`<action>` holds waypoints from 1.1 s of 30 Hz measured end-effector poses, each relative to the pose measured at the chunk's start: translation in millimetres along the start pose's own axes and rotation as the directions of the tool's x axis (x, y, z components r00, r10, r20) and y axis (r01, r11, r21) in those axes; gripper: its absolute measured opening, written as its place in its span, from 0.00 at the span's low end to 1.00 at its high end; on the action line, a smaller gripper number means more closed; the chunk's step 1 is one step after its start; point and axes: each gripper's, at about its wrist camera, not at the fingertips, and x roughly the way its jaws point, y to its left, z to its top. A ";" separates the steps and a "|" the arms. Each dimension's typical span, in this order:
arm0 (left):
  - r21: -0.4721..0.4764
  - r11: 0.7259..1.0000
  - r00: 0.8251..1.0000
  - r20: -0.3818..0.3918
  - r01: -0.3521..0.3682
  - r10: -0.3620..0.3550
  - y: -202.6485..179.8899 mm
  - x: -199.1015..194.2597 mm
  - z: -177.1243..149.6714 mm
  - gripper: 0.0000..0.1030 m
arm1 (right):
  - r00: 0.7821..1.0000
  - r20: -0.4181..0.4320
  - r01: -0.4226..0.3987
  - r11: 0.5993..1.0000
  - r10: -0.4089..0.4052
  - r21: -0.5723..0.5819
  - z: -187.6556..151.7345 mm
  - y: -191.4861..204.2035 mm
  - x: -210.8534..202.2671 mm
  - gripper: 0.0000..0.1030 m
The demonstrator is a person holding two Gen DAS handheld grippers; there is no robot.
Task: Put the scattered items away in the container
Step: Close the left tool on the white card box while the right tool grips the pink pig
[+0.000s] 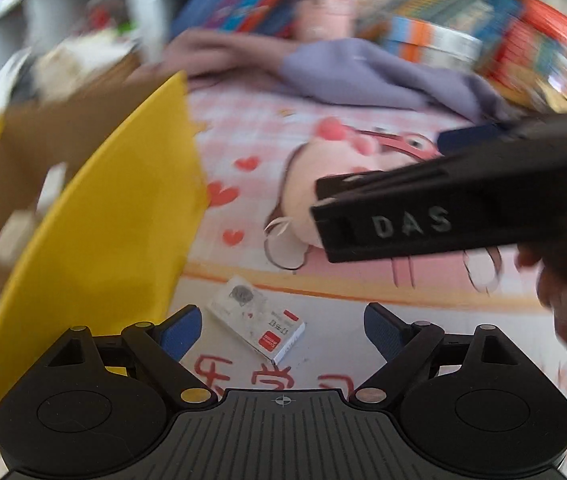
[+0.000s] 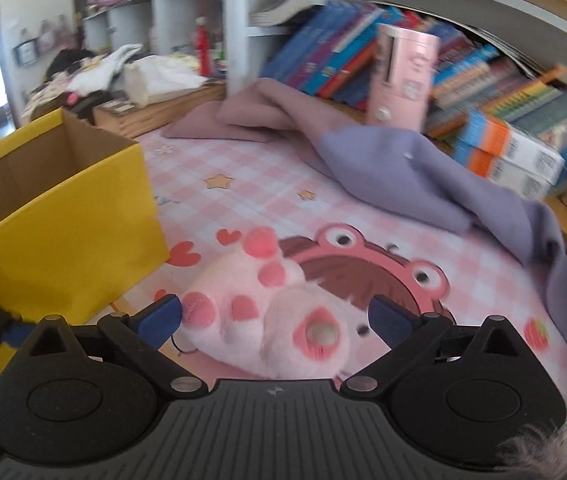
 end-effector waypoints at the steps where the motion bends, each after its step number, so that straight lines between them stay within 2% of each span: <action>1: -0.020 1.000 1.000 0.000 -0.021 0.021 -0.4 2.6 0.4 0.83 | 1.000 -0.001 -0.012 1.000 0.012 -0.017 1.5 0.5 2.7 0.98; 4: -0.052 0.997 0.998 0.017 -0.064 0.065 -2.6 8.7 -1.4 0.82 | 0.999 -0.012 -0.052 0.997 0.051 -0.060 4.3 2.5 11.1 0.98; 8: -0.067 0.991 0.993 -0.018 -0.116 0.115 -1.5 21.7 -3.2 0.76 | 0.995 -0.061 -0.083 0.992 0.077 -0.100 5.8 5.0 25.5 0.98; 11: -0.087 0.990 0.993 -0.006 -0.114 0.114 3.6 19.9 -1.9 0.70 | 0.990 -0.106 -0.110 0.987 0.098 -0.116 3.5 5.9 34.7 0.98; 14: -0.093 0.990 0.995 0.006 -0.102 0.103 3.7 20.4 -1.2 0.57 | 0.987 -0.123 -0.120 0.985 0.104 -0.124 -0.2 6.2 38.8 0.95; 15: -0.093 0.991 0.995 0.011 -0.097 0.098 3.4 21.3 -0.1 0.47 | 0.987 -0.124 -0.117 0.986 0.101 -0.122 -0.8 5.2 39.6 0.93; 16: -0.095 0.991 0.995 0.015 -0.093 0.095 3.7 20.4 -0.2 0.42 | 0.987 -0.123 -0.115 0.986 0.100 -0.118 -1.1 3.8 40.0 0.90; 18: -0.103 0.991 0.996 0.016 -0.090 0.092 4.3 19.8 -0.1 0.37 | 0.988 -0.120 -0.113 0.989 0.101 -0.100 -2.1 -0.8 39.7 0.73; 21: -0.119 0.991 0.998 0.015 -0.066 0.069 10.0 17.0 -1.0 0.29 | 0.989 -0.112 -0.108 0.991 0.099 -0.075 -3.4 -7.1 35.7 0.62; 24: -0.126 0.992 1.000 0.003 -0.028 0.028 13.8 13.4 -2.7 0.28 | 0.990 -0.106 -0.103 0.992 0.095 -0.068 -5.7 -10.7 29.8 0.54; 30: -0.073 0.997 1.000 -0.006 0.008 -0.009 10.0 6.5 -8.7 0.29 | 0.990 -0.119 -0.078 0.997 0.075 -0.028 -10.7 -12.8 19.2 0.53; 33: -0.031 1.000 1.000 -0.021 0.000 0.000 5.8 6.1 -10.9 0.35 | 0.990 -0.119 -0.076 0.996 0.070 -0.044 -14.7 -9.4 16.8 0.58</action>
